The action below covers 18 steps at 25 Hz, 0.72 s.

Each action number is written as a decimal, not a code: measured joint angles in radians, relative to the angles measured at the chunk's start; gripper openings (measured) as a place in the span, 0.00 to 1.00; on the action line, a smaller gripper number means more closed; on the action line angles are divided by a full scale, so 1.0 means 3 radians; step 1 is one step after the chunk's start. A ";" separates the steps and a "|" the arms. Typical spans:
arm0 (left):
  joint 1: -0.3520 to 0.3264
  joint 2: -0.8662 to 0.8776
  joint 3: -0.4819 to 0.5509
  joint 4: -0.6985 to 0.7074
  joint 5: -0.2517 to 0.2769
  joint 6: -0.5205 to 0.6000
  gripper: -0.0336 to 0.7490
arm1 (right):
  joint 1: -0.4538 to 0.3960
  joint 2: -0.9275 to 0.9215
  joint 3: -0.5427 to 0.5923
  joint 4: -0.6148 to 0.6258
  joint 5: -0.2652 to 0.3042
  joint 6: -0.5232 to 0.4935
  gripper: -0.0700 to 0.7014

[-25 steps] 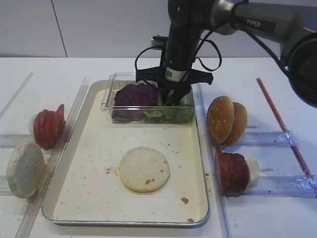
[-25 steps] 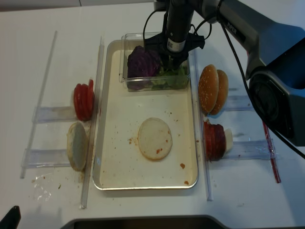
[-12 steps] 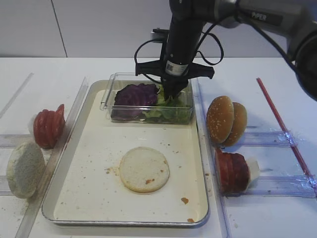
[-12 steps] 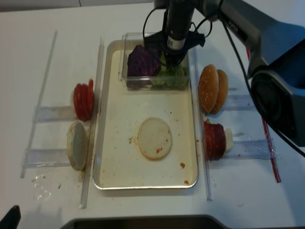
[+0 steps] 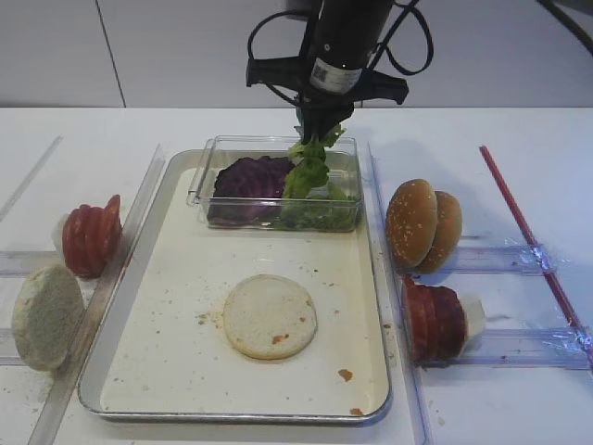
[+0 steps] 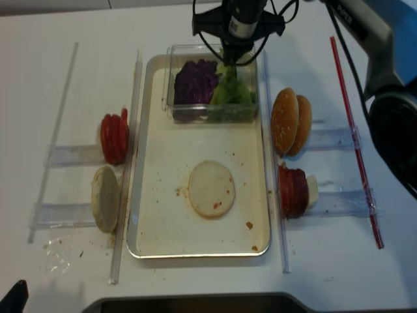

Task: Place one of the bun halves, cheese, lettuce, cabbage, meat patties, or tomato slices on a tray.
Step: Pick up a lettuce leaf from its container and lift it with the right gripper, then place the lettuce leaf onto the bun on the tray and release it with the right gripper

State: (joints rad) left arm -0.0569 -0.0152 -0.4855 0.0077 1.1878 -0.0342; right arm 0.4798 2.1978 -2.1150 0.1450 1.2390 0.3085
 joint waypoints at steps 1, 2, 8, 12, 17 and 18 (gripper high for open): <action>0.0000 0.0000 0.0000 0.0000 0.0000 0.0000 0.49 | 0.0000 -0.0037 0.0000 0.0007 0.0000 0.0000 0.19; 0.0000 0.0000 0.0000 0.0000 0.0000 0.0000 0.49 | 0.0000 -0.0059 0.0000 0.0007 0.0000 0.0000 0.19; 0.0000 0.0000 0.0000 0.0000 0.0000 0.0000 0.49 | 0.0000 -0.0133 0.0000 0.0024 0.0008 -0.0005 0.19; 0.0000 0.0000 0.0000 0.0000 0.0000 0.0000 0.49 | 0.0000 -0.0245 0.0000 0.0053 0.0017 -0.0035 0.19; 0.0000 0.0000 0.0000 0.0000 0.0000 0.0000 0.49 | 0.0005 -0.0416 0.0000 0.0138 0.0030 -0.0058 0.19; 0.0000 0.0000 0.0000 0.0000 0.0000 0.0000 0.49 | 0.0014 -0.0453 0.0000 0.0145 0.0030 -0.0065 0.19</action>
State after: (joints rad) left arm -0.0569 -0.0152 -0.4855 0.0077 1.1878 -0.0342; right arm 0.4838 2.0619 -2.1150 0.1884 1.2480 0.2891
